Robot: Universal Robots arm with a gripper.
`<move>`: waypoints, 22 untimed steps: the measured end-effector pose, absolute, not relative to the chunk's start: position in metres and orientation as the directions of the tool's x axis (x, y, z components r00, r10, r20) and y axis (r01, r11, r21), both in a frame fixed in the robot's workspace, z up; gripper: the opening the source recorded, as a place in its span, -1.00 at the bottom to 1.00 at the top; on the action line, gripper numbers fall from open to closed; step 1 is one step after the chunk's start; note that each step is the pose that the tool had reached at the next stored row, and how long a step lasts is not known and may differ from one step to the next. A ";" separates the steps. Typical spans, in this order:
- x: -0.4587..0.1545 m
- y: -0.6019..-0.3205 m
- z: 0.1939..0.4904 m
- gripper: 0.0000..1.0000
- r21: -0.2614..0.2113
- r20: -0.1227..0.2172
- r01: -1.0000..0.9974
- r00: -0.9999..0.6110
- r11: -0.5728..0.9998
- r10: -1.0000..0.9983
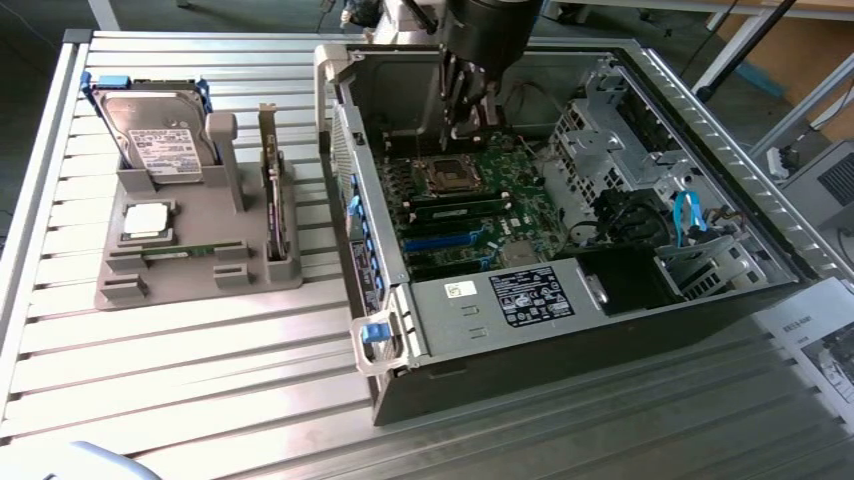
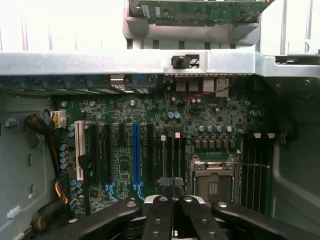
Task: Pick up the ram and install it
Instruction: 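Press down the ram until it locks into place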
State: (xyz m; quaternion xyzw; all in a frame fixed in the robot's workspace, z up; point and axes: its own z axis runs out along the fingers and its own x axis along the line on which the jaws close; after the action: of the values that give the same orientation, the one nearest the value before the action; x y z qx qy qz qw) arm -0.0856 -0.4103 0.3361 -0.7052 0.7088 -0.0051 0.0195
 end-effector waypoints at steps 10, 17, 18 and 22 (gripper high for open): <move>-0.068 -0.410 0.336 -0.80 -0.035 -0.020 -0.999 -0.005 0.005 -1.000; -0.056 -0.410 0.336 -0.80 -0.035 -0.020 -0.999 -0.005 0.005 -1.000; -0.052 -0.410 0.336 -0.80 -0.035 -0.020 -0.999 -0.005 0.005 -1.000; -0.045 -0.410 0.336 -0.80 -0.035 -0.020 -0.999 -0.005 0.005 -1.000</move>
State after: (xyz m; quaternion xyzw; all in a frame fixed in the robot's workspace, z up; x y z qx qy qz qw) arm -0.0451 -0.4103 0.3361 -0.7052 0.7087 -0.0051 0.0195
